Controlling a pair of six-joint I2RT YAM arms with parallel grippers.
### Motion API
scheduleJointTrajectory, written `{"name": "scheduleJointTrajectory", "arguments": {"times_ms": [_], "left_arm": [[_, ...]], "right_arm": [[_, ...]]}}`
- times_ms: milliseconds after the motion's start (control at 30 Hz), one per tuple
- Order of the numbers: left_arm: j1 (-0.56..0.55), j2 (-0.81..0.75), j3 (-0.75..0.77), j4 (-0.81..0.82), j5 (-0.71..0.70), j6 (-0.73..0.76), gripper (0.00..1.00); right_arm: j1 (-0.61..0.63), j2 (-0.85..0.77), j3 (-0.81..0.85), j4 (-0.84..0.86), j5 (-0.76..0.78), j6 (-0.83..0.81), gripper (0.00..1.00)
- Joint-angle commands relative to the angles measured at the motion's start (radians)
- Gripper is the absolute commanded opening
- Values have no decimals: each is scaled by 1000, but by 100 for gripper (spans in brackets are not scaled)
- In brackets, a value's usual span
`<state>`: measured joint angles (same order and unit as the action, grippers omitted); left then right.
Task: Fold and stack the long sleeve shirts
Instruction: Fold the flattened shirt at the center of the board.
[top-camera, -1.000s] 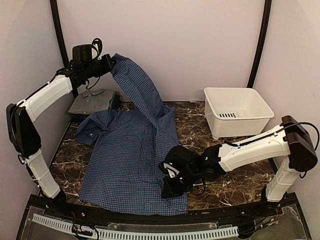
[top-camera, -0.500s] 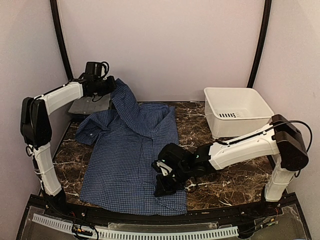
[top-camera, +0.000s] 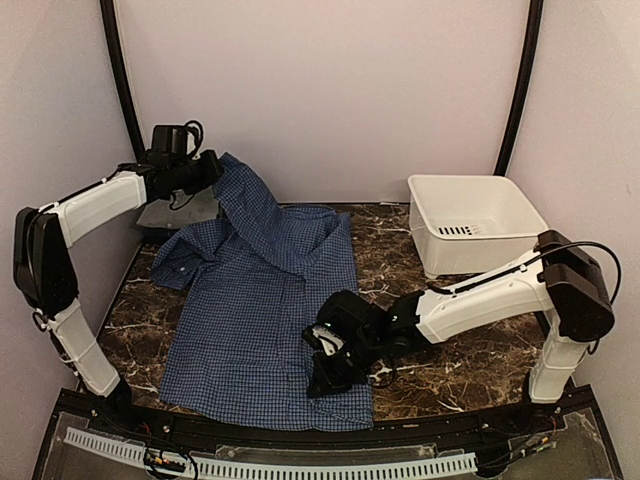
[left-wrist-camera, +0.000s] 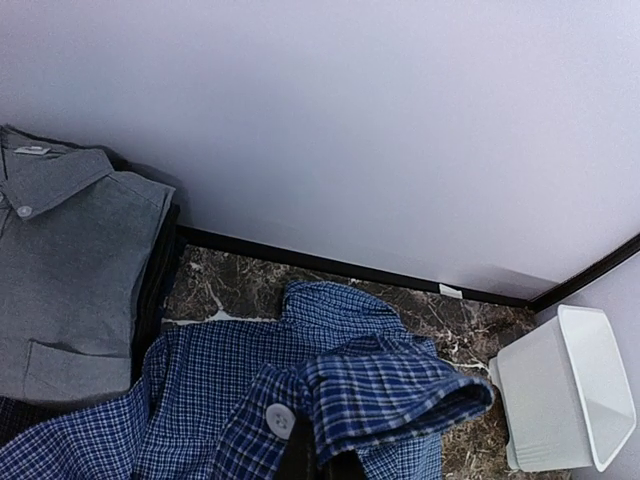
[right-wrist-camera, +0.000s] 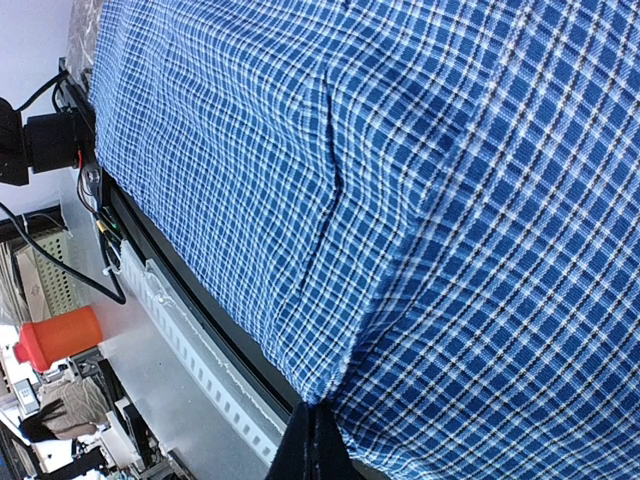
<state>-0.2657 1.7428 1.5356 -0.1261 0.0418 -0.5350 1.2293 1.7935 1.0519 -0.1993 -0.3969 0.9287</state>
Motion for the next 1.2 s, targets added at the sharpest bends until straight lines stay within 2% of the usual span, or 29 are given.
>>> {"name": "scheduleJointTrajectory", "arguments": {"times_ms": [0, 200, 533, 1033, 1133, 1167], "left_arm": [[2, -178, -128, 117, -73, -32, 0], [1, -204, -213, 123, -77, -34, 0], [0, -193, -235, 123, -58, -40, 0], [-32, -316, -360, 176, -44, -41, 0], [-47, -328, -373, 194, 5, -22, 0], [-57, -331, -375, 198, 16, -16, 0]], "right_arm": [[-4, 24, -17, 56, -23, 4, 0], [-5, 32, 4, 51, -26, -8, 0], [-9, 63, 33, 91, -51, -4, 0], [-17, 84, -5, 168, -94, -1, 0], [-17, 81, -11, 177, -97, -6, 0], [-18, 78, -9, 175, -96, -11, 4]]}}
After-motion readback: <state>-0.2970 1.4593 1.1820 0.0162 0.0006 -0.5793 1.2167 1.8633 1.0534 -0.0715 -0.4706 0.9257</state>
